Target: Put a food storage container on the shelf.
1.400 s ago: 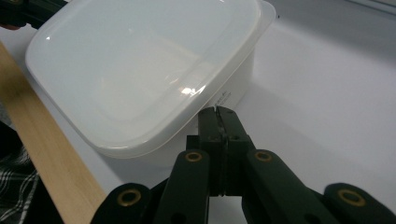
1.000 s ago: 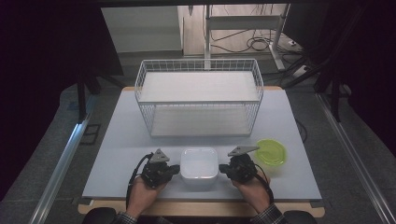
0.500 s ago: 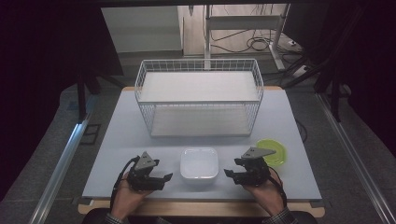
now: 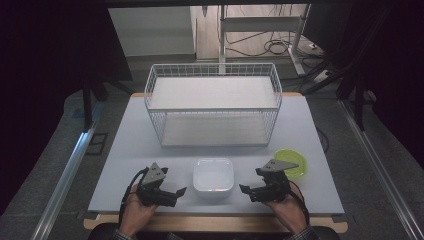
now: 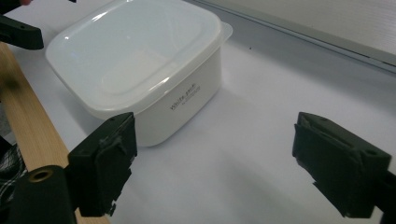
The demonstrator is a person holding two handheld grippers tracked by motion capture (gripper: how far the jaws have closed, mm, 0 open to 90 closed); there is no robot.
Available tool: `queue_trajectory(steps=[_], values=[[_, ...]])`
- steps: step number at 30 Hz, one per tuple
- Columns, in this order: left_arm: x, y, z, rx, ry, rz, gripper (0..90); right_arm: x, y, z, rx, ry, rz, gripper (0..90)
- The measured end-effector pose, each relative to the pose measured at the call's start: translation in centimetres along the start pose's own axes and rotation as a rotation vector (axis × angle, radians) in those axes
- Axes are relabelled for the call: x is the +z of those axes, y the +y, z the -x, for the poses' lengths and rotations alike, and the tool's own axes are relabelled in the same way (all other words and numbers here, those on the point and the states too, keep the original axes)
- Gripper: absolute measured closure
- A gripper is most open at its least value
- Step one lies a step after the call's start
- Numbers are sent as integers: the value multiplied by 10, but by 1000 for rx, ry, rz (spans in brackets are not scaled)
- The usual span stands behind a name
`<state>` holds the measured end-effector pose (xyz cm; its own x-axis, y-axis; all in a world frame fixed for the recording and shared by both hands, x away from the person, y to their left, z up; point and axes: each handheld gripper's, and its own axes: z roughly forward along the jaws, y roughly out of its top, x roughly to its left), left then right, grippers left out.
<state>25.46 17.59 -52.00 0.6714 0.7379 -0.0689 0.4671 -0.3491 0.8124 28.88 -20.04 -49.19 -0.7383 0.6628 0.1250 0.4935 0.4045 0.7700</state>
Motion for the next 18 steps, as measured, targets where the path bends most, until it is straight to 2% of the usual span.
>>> queue_trajectory(steps=[3, 6, 11, 17, 18], values=[[-1, 1, -1, -12, -4, 6, 47, 1, 0, 0, 3, 12, 4, 112], [-2, 4, -1, -36, -21, 5, 57, 1, 1, -2, -18, 11, 6, 96], [0, 8, 3, -28, -5, -16, 53, 4, 4, -5, -33, 16, 2, 81], [1, 17, 6, -40, -48, -13, 43, 9, 9, -8, -33, 31, -10, 30], [2, 18, 5, -40, -59, -12, 42, 9, 11, -8, -21, 38, -8, 28]])
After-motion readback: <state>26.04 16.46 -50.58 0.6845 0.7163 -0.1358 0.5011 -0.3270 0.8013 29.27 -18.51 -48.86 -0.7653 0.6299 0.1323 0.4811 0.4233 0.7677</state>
